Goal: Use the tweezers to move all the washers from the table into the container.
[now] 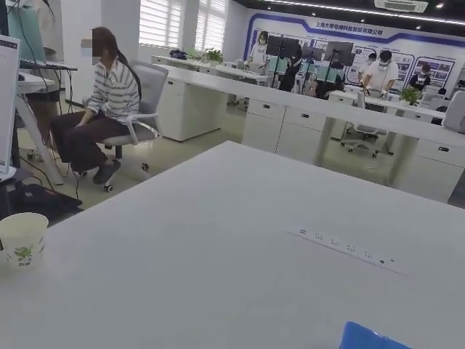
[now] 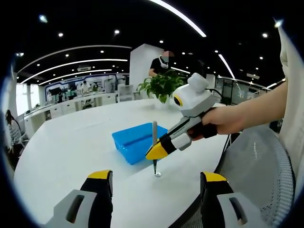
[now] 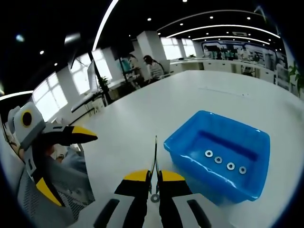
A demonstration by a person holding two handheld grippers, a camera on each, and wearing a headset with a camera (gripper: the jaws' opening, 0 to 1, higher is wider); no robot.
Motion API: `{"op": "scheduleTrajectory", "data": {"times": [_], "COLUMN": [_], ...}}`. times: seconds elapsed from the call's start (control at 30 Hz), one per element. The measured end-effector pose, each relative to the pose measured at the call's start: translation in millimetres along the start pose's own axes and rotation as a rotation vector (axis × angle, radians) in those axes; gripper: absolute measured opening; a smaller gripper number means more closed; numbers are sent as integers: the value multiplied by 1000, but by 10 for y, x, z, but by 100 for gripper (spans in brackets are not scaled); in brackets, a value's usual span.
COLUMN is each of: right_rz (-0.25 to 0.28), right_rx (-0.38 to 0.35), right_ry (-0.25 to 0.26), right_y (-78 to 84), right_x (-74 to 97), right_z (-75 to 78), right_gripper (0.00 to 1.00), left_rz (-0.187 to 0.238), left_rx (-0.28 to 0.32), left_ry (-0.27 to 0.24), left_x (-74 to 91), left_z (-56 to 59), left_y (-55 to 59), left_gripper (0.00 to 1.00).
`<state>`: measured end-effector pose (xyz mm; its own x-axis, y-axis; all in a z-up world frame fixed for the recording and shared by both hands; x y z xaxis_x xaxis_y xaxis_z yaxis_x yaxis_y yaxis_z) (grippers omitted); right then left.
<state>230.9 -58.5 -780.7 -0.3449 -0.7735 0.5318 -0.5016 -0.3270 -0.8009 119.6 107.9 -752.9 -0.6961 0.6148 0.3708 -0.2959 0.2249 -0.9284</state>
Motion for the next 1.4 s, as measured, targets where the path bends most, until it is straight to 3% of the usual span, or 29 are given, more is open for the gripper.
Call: {"op": "scheduleTrajectory", "data": {"times": [0.53, 0.93, 1.13, 1.23, 1.4], "right_rz": [-28, -48, -54, -46, 1], "right_rx": [30, 195, 235, 196, 28], "right_ry": [-4, 9, 7, 13, 5], "right_y": [90, 114, 116, 116, 136], "right_x": [8, -4, -3, 4, 16], "right_z": [-72, -223, -223, -193, -115], "right_gripper": [4, 4, 4, 4, 3], "left_rz": [1, 1, 0, -2, -2], "left_rx": [-1, 0, -1, -2, -1], "left_ry": [0, -1, 0, 0, -1], "left_x": [0, 0, 0, -1, -1], "left_z": [4, 3, 8, 10, 9], "left_y": [1, 9, 13, 14, 13], "left_gripper": [76, 76, 76, 76, 76]}}
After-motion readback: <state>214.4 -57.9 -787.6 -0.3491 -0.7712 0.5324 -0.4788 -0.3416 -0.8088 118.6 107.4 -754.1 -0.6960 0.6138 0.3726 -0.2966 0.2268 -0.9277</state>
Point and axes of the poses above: the centre of the closed fingertips' face, and the gripper's own axes: x roughly backward along the fingers, z roughly to its right, y roughly out of its underside, the point moved 10 cm from there along x, roughly backward along the fingers, and after that the axes turned 1 degree about z, right-handed, at the moved point
